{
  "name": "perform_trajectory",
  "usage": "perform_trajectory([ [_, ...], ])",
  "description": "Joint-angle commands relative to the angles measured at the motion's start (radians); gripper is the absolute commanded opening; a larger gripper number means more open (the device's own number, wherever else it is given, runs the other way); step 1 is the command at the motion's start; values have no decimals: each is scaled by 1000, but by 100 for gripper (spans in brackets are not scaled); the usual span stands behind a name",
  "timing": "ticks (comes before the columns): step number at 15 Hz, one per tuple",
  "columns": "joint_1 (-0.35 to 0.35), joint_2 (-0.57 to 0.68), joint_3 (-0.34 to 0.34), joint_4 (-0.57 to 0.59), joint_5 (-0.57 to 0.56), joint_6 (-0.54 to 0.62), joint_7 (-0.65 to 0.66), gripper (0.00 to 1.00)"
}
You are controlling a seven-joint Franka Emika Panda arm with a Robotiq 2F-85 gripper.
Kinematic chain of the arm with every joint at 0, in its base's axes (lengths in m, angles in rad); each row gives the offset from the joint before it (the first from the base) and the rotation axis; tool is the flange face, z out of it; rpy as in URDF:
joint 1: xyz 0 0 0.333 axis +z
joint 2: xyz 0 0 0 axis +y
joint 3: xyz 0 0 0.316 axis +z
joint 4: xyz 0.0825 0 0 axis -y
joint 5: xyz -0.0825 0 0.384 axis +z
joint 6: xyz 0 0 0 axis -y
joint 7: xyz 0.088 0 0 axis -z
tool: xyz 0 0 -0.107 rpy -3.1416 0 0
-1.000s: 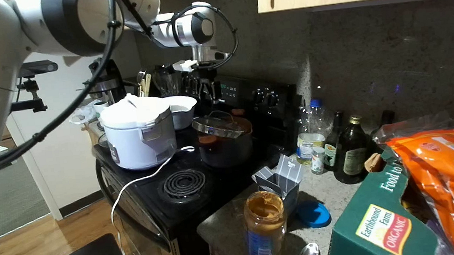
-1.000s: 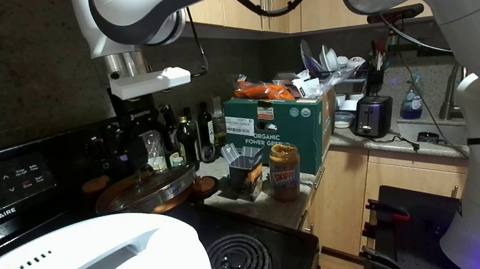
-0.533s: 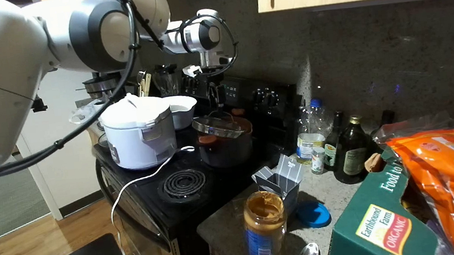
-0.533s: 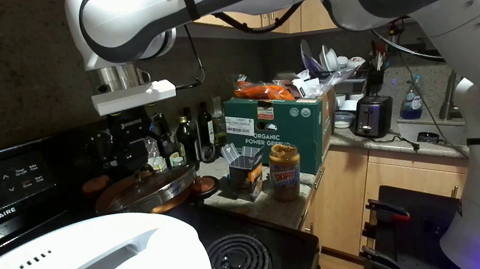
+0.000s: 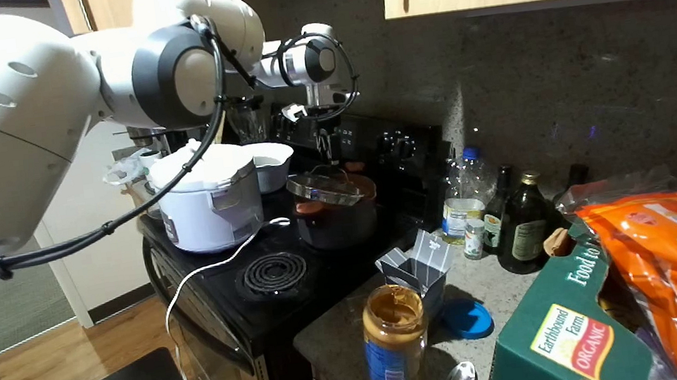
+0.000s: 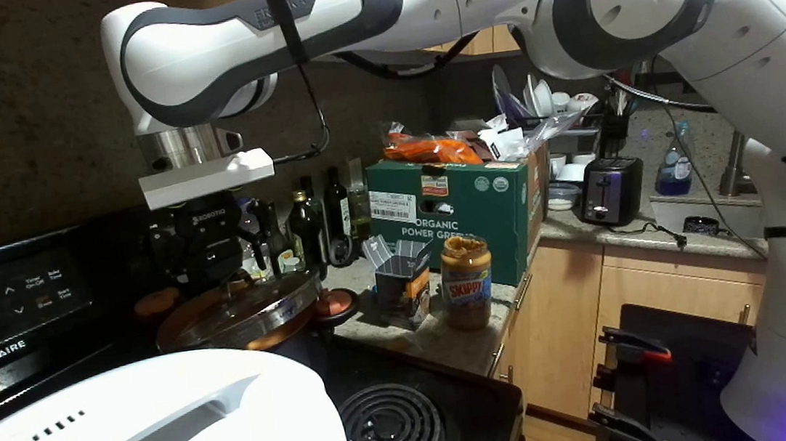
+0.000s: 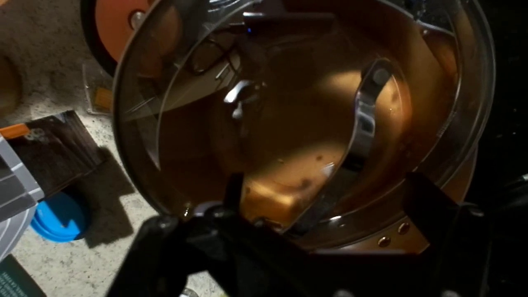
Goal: Fix the lid on the pot.
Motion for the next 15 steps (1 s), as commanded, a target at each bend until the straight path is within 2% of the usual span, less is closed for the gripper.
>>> perform_trajectory([
  [1, 9, 39, -5, 76, 1, -63, 23, 69],
  [9, 19, 54, 0, 119, -6, -115, 14, 8],
  [10, 21, 54, 0, 124, -7, -118, 12, 4],
  [11, 25, 55, 0, 130, -8, -125, 9, 8],
  [15, 32, 57, 1, 152, -12, -141, 4, 8],
])
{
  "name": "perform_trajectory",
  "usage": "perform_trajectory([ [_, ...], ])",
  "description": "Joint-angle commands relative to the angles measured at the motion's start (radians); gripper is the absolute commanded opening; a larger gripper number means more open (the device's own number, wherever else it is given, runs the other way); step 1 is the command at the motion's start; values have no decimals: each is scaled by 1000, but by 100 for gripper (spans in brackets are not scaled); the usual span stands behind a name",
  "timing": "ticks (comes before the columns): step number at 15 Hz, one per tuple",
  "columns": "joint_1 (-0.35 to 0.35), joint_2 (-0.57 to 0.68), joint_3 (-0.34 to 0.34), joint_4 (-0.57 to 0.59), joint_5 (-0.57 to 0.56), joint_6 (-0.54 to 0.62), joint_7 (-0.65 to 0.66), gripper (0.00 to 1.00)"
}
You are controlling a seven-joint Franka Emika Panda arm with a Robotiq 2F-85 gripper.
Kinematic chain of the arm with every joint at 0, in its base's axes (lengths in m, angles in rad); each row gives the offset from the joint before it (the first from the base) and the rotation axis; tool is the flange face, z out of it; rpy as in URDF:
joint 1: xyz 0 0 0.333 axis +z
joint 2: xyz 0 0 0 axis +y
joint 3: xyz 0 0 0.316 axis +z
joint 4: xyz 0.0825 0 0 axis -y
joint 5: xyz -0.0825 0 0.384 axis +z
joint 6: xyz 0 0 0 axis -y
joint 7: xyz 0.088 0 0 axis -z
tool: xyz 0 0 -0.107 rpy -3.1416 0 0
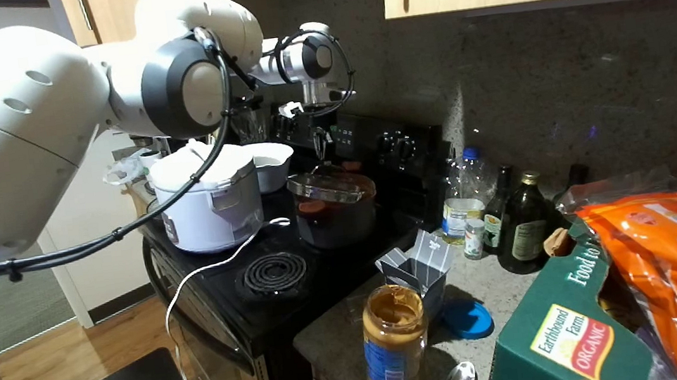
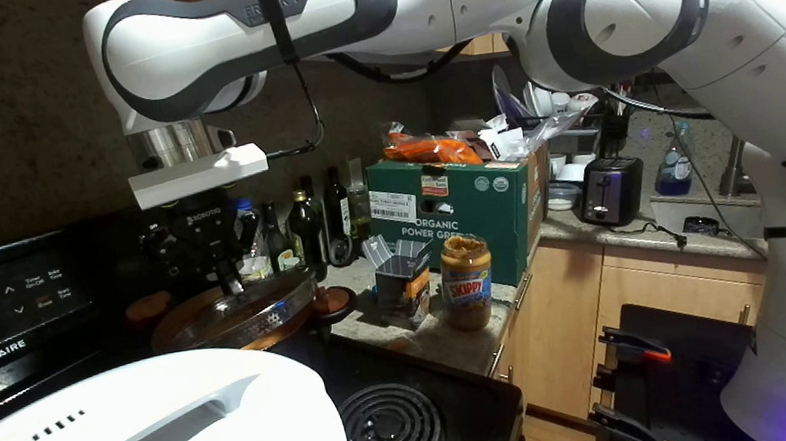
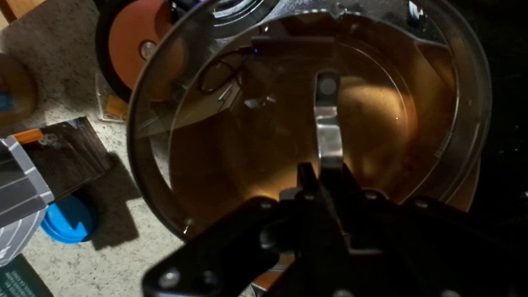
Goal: Fix the lid on the pot.
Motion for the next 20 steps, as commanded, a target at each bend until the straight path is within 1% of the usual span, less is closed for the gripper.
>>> perform_trajectory([
  [1, 15, 8, -1, 62, -8, -54, 3, 8],
  [8, 25, -4, -2, 97, -10, -77, 15, 8],
  [12, 28, -3, -6, 103, -3, -68, 42, 8],
  [15, 27, -9, -6, 80, -5, -23, 66, 8],
  [20, 29, -22, -9, 43, -21, 67, 63, 7],
])
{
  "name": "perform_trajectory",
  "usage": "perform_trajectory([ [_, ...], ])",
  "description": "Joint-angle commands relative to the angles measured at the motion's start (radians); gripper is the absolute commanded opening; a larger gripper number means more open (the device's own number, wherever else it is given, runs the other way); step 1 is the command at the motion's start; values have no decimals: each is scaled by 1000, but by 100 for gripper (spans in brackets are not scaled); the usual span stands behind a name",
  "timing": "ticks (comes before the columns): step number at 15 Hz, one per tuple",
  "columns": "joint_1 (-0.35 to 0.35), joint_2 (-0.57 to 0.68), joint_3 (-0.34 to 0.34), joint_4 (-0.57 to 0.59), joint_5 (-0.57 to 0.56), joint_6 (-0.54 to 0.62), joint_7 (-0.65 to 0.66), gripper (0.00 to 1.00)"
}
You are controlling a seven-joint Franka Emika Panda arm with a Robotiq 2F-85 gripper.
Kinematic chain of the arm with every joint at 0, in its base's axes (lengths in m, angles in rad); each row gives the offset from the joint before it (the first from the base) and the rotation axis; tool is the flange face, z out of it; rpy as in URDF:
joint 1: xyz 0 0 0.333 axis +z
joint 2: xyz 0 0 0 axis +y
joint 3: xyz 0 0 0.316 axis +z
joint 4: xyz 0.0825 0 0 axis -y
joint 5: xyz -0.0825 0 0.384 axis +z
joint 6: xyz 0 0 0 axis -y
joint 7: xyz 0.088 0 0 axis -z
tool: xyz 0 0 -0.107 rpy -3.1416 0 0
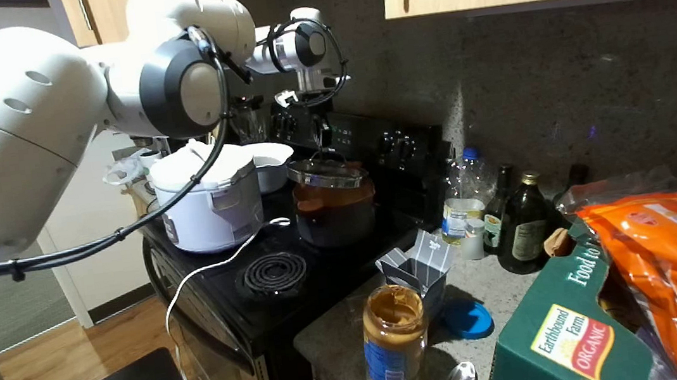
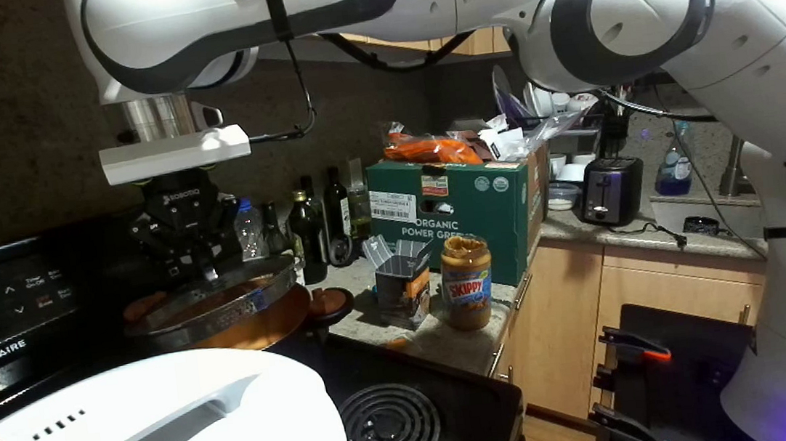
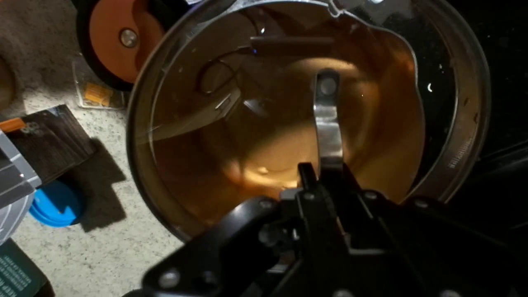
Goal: Fix the lid on the pot.
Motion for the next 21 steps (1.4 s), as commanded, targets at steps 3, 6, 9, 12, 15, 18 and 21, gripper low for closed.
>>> perform_trajectory([
  [3, 9, -39, -6, -51, -10, 72, 27, 7],
  [6, 10, -61, -3, -84, -5, 84, 33, 7],
  [9, 18, -92, -4, -123, -13, 103, 33, 7],
  [12, 34, -145, -8, -181, -25, 120, 34, 7],
  [15, 47, -208, -9, -244, -41, 122, 31, 7],
  [18, 57, -274, -13, -327, -65, 141, 38, 7],
  [21, 51, -313, -15, -413, -81, 204, 42, 7],
])
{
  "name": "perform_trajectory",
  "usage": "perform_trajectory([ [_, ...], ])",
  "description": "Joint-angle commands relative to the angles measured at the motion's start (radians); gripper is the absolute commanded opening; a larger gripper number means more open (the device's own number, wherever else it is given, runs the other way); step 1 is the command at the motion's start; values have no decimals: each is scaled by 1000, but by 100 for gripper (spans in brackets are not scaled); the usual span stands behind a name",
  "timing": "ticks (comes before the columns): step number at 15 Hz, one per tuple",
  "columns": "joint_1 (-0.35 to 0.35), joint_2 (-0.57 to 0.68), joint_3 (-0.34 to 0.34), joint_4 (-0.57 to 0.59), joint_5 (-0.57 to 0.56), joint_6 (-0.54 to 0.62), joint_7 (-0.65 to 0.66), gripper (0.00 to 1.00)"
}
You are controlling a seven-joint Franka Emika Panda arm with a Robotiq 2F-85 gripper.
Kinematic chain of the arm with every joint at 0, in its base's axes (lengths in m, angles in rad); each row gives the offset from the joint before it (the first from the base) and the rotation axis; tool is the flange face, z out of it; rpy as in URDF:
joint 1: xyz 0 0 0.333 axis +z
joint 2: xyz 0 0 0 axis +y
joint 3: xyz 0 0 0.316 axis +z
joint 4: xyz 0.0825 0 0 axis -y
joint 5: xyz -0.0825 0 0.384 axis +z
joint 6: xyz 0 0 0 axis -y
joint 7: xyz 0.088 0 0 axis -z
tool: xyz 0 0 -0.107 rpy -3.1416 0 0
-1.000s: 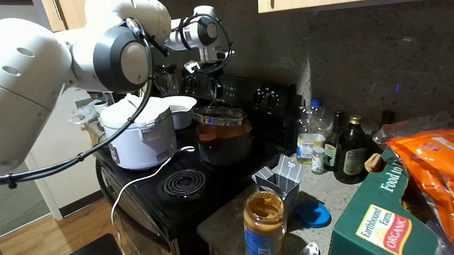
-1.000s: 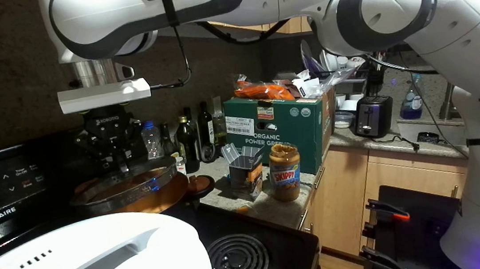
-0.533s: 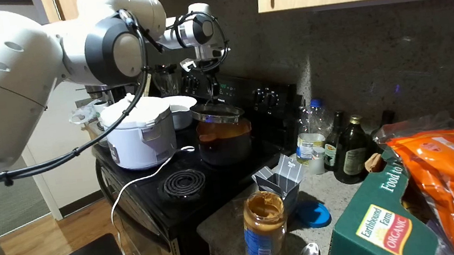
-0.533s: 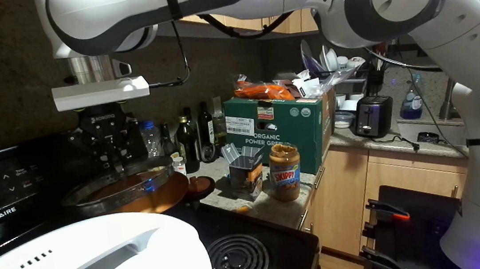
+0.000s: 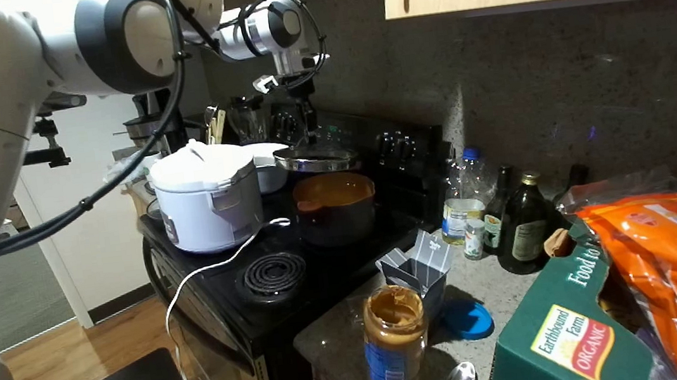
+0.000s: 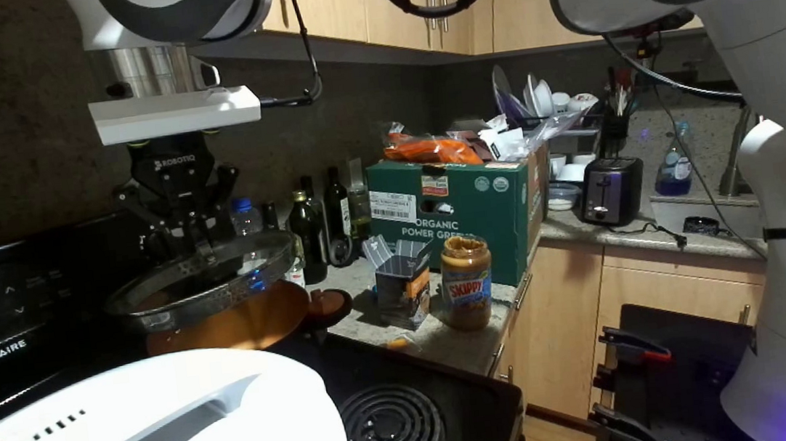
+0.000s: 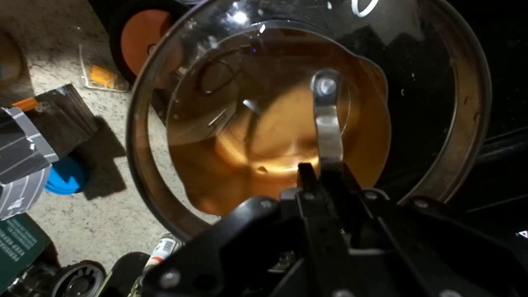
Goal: Fix the lid on the pot.
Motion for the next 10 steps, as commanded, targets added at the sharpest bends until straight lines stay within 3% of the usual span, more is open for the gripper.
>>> perform_trajectory([
  [1, 7, -107, -22, -181, -42, 112, 47, 7],
  [10, -12, -193, -28, -440, -110, 376, 106, 7],
])
